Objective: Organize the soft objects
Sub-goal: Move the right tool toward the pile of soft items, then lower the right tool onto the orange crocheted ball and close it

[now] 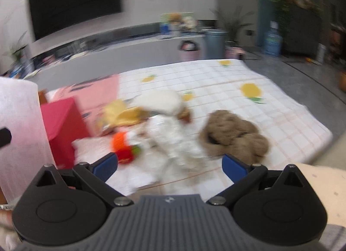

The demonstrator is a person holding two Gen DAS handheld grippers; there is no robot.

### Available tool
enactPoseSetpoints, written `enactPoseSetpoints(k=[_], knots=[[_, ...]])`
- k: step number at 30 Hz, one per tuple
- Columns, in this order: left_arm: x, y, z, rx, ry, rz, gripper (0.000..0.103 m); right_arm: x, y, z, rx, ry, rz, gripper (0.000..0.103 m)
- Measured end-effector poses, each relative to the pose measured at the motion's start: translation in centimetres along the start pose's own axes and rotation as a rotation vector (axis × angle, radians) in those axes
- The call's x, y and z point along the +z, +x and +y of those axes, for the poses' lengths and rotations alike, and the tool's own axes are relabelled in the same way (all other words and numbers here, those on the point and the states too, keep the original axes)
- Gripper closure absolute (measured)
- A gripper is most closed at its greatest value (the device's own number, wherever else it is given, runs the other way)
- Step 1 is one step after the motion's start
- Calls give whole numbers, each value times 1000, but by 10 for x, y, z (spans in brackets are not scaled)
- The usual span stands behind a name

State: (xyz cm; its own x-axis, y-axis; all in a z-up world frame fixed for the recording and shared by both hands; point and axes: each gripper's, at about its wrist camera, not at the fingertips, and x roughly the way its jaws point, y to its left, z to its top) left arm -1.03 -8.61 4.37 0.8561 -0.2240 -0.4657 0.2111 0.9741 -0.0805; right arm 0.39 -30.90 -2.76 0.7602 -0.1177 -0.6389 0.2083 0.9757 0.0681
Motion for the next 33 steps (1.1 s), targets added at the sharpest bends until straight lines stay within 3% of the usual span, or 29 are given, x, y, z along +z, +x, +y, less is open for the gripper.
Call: enactPoseSetpoints(k=[4, 9, 12, 15, 19, 30, 33], knots=[[1, -3, 23, 9, -46, -16, 103, -6, 10, 28, 78, -67, 30, 3], [-4, -3, 41, 26, -94, -57, 103, 15, 13, 41, 196, -62, -38, 3], [-10, -1, 48, 16, -112, -51, 103, 30, 30, 46, 242, -44, 11, 4], [-11, 0, 55, 23, -130, -43, 103, 38, 60, 51, 220, -34, 113, 20], [-11, -1, 67, 15, -181, -32, 103, 37, 96, 46, 157, 17, 197, 20], [-17, 2, 80, -1, -212, -3, 103, 33, 112, 18, 136, 182, 192, 18], [-18, 2, 78, -1, -213, 0, 103, 31, 120, 17, 132, 203, 217, 23]])
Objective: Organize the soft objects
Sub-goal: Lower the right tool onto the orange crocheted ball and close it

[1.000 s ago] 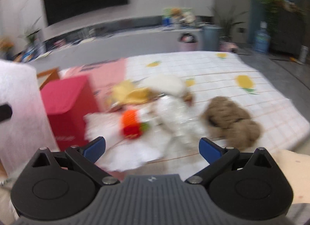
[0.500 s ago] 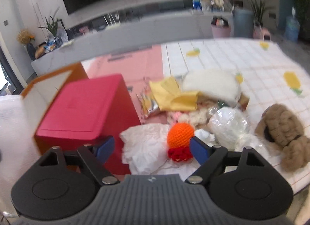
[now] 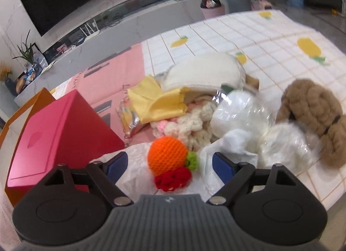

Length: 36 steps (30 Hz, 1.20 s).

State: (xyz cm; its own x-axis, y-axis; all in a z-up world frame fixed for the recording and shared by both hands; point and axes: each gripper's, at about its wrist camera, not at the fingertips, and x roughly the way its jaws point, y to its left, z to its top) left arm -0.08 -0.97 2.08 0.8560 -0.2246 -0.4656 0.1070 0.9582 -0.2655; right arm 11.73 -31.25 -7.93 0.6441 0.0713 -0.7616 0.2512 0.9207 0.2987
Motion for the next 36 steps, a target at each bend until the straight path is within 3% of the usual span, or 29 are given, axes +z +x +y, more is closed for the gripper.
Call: enactPoseSetpoints(k=[5, 7, 12, 20, 25, 29, 34, 36], knots=[[-1, 1, 4, -3, -11, 2, 103, -1, 2, -1, 9, 28, -2, 39], [-2, 2, 4, 9, -4, -2, 103, -1, 2, -3, 10, 35, -6, 51], [-5, 2, 5, 21, 0, -8, 103, -2, -7, -13, 57, 109, -21, 54], [-4, -9, 2, 27, -2, -41, 103, -8, -38, -23, 166, 198, -59, 51], [0, -13, 1, 32, -7, -48, 103, -8, -47, -38, 184, 274, -58, 51], [1, -12, 1, 40, -5, -47, 103, -11, -51, -29, 212, 217, -62, 40], [0, -8, 0, 52, 7, -31, 103, -11, -55, -14, 382, 183, -34, 32], [-1, -5, 1, 50, 1, -22, 103, -11, -56, -10, 383, 168, -49, 27]])
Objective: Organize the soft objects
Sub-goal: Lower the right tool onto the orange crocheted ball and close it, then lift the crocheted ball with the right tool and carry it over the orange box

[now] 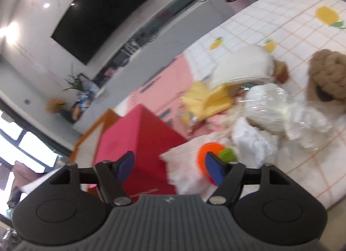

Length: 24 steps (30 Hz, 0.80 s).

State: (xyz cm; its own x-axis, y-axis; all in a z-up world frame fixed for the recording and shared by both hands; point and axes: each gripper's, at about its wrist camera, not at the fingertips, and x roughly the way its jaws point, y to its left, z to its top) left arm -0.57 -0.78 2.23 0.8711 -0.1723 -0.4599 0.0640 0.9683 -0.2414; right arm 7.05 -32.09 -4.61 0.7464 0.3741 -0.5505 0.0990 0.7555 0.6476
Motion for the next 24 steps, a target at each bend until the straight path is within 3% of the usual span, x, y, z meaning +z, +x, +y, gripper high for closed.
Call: enactPoseSetpoints(k=[4, 10, 13, 15, 16, 24], knots=[[0, 7, 5, -20, -28, 28, 103, 1, 20, 4, -202, -96, -16, 27], [-5, 13, 6, 3, -17, 52, 103, 2, 47, -6, -303, -121, 42, 30], [-7, 15, 4, 18, -13, 65, 103, -1, 53, -8, -329, -141, 64, 36], [-8, 15, 4, 23, -8, 68, 102, -2, 57, -9, -358, -151, 72, 54], [-8, 15, 4, 24, -7, 69, 102, -2, 56, -10, -365, -149, 65, 56], [-9, 14, 4, 17, -4, 69, 103, -5, 24, -3, -314, -119, -9, 56]])
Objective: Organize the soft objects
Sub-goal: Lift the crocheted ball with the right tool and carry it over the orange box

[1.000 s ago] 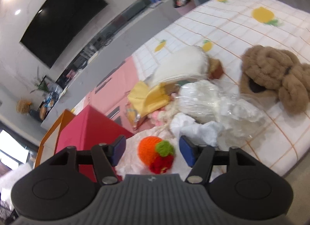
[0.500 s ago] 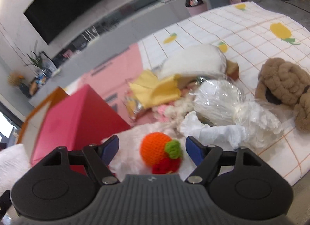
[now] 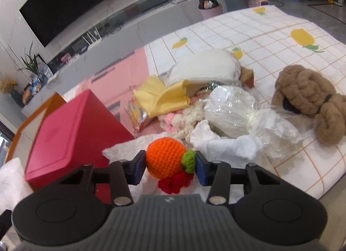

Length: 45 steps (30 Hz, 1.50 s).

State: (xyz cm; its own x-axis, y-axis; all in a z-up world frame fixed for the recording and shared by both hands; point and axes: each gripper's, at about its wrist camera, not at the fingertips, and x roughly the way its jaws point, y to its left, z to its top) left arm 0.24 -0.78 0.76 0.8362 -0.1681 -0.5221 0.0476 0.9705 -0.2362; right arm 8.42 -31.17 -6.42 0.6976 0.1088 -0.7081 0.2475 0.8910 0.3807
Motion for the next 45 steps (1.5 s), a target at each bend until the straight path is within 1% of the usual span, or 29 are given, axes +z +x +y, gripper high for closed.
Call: enactPoseSetpoints(k=[5, 9, 11, 13, 15, 17, 20, 24, 25, 27, 28, 30, 32, 34, 37, 40, 41, 42, 45], knots=[[2, -5, -2, -6, 10, -13, 103, -2, -22, 4, 42, -10, -41, 56], [8, -16, -2, -11, 10, -43, 103, -1, -41, 10, 94, -18, -76, 56], [13, -27, -1, -31, 9, -87, 103, 0, -51, 15, 112, -29, -98, 56], [17, -40, -2, -51, 20, -147, 103, 1, -61, 19, 128, -38, -122, 56], [21, -54, -1, -61, 35, -212, 103, 2, -70, 23, 163, -44, -137, 56], [25, -65, -1, -61, 41, -258, 103, 3, -79, 28, 203, -46, -151, 56], [36, -77, -1, -42, 47, -306, 103, 3, -94, 39, 240, -71, -181, 56], [48, -89, 6, 24, 55, -366, 103, 6, -113, 64, 312, -110, -204, 56], [50, -90, 11, 36, 74, -375, 103, 6, -116, 73, 330, -121, -208, 56], [54, -89, 21, 61, 141, -363, 103, 7, -121, 93, 361, -141, -217, 56], [55, -88, 26, 82, 142, -360, 103, 7, -122, 104, 381, -155, -218, 56], [59, -80, 41, 96, 112, -328, 103, 6, -121, 129, 422, -182, -216, 56], [63, -66, 58, 83, 73, -261, 103, 1, -115, 152, 448, -209, -200, 56], [65, -52, 72, 96, 44, -205, 103, -4, -104, 174, 462, -228, -172, 56], [64, -33, 96, 68, -26, -138, 103, -13, -85, 198, 493, -247, -124, 56], [66, -14, 118, 10, -103, -22, 103, -23, -67, 210, 498, -275, -94, 56], [65, -8, 119, 0, -119, -6, 103, -27, -61, 211, 491, -286, -87, 56], [64, -6, 122, 0, -118, -4, 103, -30, -55, 210, 484, -290, -75, 56], [66, 4, 108, 10, -59, -19, 103, -33, -39, 198, 501, -259, -29, 56]])
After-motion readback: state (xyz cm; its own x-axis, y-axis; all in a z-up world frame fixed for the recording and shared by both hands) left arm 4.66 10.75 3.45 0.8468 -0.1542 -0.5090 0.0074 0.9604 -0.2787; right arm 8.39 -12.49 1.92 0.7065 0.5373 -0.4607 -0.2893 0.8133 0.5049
